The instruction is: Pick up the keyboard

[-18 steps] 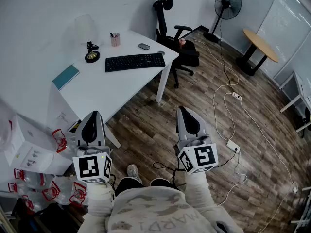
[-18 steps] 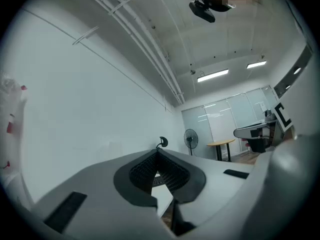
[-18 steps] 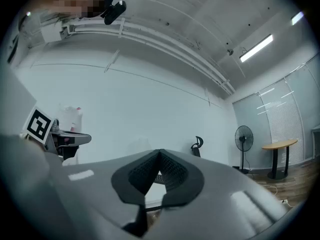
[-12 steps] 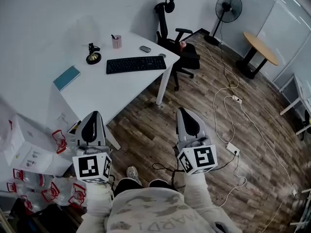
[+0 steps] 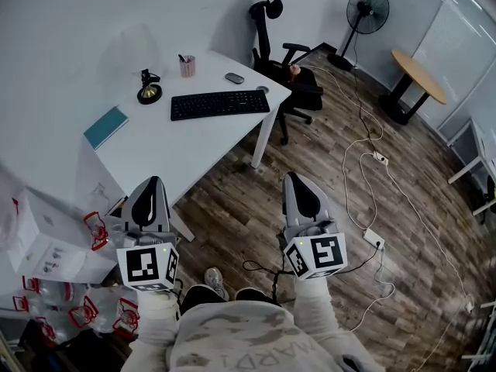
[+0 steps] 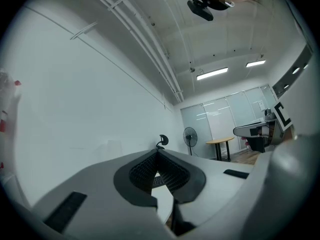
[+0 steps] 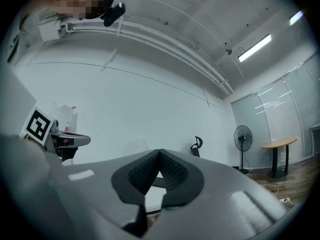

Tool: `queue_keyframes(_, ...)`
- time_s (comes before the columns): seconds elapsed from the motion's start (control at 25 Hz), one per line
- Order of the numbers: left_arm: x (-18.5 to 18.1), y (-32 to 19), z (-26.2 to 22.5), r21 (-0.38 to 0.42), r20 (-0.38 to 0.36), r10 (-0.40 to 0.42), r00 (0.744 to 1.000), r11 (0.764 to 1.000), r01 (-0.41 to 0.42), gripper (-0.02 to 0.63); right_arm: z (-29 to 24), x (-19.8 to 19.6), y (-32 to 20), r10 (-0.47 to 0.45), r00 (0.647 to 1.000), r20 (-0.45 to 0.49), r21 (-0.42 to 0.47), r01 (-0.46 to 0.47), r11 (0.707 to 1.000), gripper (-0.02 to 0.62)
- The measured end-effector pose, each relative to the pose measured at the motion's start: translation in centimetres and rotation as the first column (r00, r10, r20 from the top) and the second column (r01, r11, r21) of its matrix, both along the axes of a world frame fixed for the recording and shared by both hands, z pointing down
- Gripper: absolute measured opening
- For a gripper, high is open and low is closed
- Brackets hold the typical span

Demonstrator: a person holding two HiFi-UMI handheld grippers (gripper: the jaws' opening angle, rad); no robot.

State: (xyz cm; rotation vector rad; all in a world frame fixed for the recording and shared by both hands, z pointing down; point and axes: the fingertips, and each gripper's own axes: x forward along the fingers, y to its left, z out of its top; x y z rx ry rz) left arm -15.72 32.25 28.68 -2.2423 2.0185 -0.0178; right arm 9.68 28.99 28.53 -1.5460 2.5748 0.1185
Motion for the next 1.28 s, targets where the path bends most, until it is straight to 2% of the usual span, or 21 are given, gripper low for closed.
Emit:
queue_keyframes(0.24,-1.5,-3.3,0.4,-0.003,0.004,0.013,1.000,1.000,-0.013,0.006,0.4,-1.8,-2.9,-0.012,1.000,-0.007,0.003,0.012,1.000,0.009)
queue_keyframes(0.84,-6.4,-9.2,-0.1,0.022,-0.014,0.072,0.997,0.997,-0.072,0.006,0.1,-6.2,-7.5,0.047,0.999,0.007,0.009,-0.047,0.999,0.009)
queue_keyframes(1.28,-5.7,-13.2,0.6,0.009,-0.008,0.093,0.996,0.996,-0.093,0.006,0.8,-5.8,-11.1,0.062,0.998,-0.025,-0.003,-0.062,0.998,0.009)
